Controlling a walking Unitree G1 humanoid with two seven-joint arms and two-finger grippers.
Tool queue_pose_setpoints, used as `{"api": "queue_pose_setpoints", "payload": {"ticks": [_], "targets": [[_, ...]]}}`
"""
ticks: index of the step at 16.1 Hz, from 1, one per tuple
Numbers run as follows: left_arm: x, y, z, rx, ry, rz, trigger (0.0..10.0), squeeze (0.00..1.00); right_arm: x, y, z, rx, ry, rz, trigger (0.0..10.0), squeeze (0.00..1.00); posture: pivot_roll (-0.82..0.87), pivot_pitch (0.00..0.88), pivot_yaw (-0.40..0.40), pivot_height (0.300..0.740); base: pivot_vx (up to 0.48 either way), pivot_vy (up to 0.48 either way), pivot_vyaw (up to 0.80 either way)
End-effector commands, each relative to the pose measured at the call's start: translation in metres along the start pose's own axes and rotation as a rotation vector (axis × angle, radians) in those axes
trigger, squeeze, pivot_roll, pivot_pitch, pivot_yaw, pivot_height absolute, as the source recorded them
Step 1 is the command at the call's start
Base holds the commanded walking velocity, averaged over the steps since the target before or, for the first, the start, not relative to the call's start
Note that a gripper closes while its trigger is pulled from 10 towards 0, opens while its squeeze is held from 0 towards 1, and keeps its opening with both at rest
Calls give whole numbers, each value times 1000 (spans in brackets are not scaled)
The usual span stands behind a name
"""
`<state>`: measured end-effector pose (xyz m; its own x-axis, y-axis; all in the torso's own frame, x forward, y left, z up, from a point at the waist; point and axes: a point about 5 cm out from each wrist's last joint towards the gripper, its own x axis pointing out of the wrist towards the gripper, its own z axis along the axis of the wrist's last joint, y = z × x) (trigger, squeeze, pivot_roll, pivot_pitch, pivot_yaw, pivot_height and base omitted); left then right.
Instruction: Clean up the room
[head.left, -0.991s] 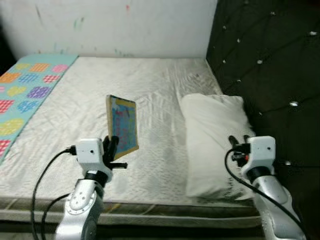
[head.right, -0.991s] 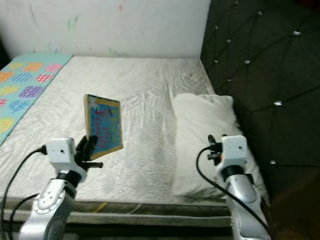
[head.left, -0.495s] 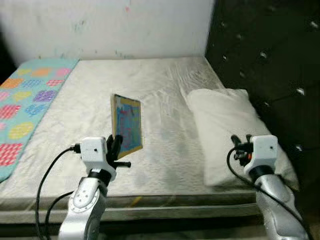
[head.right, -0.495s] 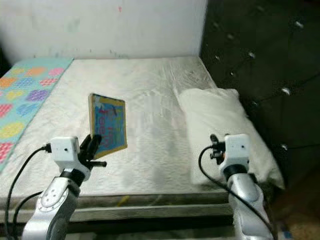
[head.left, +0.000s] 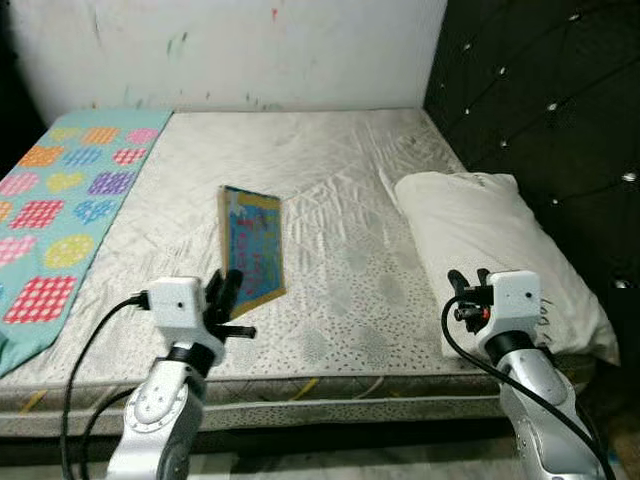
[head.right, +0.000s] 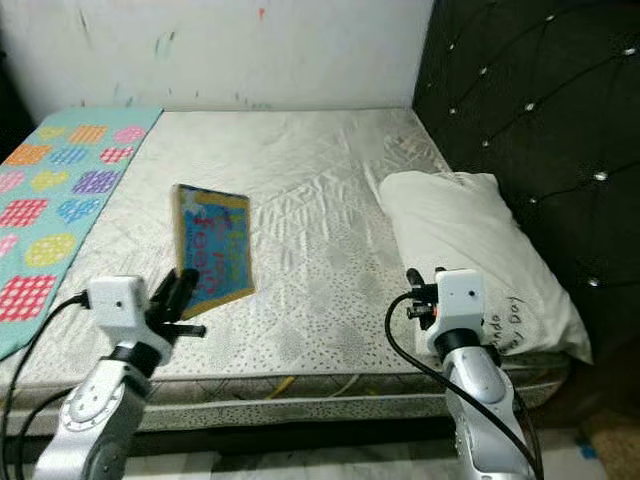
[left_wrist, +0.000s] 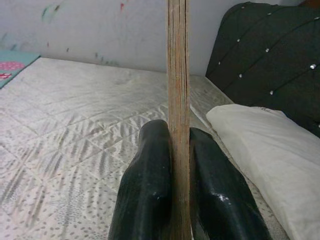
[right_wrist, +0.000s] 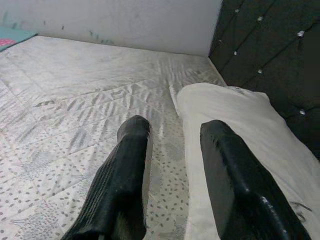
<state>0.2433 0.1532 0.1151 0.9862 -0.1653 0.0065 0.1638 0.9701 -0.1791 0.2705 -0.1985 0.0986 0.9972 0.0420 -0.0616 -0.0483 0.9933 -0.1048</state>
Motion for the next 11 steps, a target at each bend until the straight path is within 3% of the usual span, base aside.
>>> {"api": "queue_pose_setpoints", "payload": {"ticks": [1,11], "targets": [[1,-4,13,8,-69,-26,10000,0,1,-3,4,-14,-13,-3,10000,0,-177,12,20,740,315,0,0],[2,-5,13,8,-62,-28,10000,0,2,-3,5,-20,-16,-8,10000,0,-178,14,20,740,315,0,0]]}}
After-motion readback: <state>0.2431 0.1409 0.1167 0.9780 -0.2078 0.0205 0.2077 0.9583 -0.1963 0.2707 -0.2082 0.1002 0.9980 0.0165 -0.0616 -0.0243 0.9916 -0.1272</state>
